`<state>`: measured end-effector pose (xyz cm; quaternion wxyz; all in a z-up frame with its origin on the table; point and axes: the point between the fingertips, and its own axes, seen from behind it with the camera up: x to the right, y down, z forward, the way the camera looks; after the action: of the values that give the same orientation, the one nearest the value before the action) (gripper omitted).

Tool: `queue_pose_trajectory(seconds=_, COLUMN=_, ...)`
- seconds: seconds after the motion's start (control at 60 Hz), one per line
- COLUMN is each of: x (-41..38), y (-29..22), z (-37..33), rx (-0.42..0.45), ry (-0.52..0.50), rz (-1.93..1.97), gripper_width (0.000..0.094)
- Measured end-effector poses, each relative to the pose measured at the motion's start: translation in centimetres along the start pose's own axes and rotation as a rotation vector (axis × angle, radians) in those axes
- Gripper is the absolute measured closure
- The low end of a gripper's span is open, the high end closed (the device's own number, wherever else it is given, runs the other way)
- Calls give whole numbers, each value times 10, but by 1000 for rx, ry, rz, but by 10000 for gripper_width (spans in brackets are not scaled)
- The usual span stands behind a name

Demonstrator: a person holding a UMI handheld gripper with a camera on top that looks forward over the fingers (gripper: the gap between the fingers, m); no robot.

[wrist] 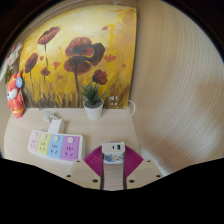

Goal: Unplug charger

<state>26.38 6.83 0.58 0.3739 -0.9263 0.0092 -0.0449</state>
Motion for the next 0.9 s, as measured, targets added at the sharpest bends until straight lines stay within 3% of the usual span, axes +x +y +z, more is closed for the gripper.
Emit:
queue_pose_trajectory(seconds=0.15, x=10, y=11, z=1, rx=-20, ry=36, rz=-21, gripper_width=589)
queue_pose_trajectory(seconds=0.35, x=14, y=-35, z=-49, rx=114, ry=120, rz=-32, gripper_width=198)
queue_pose_trajectory(seconds=0.433, x=2, y=-62, z=-93, rx=197, ry=135, rz=-5, gripper_width=116)
queue_pose_trajectory(seconds=0.667, x=-80, y=-108, z=-236, rx=418, ry=57, rz=65, gripper_width=81)
queue_pose_trajectory(seconds=0.9, x=-184, y=-58, z=-302, rx=404, ry=-52, rz=40, gripper_width=82)
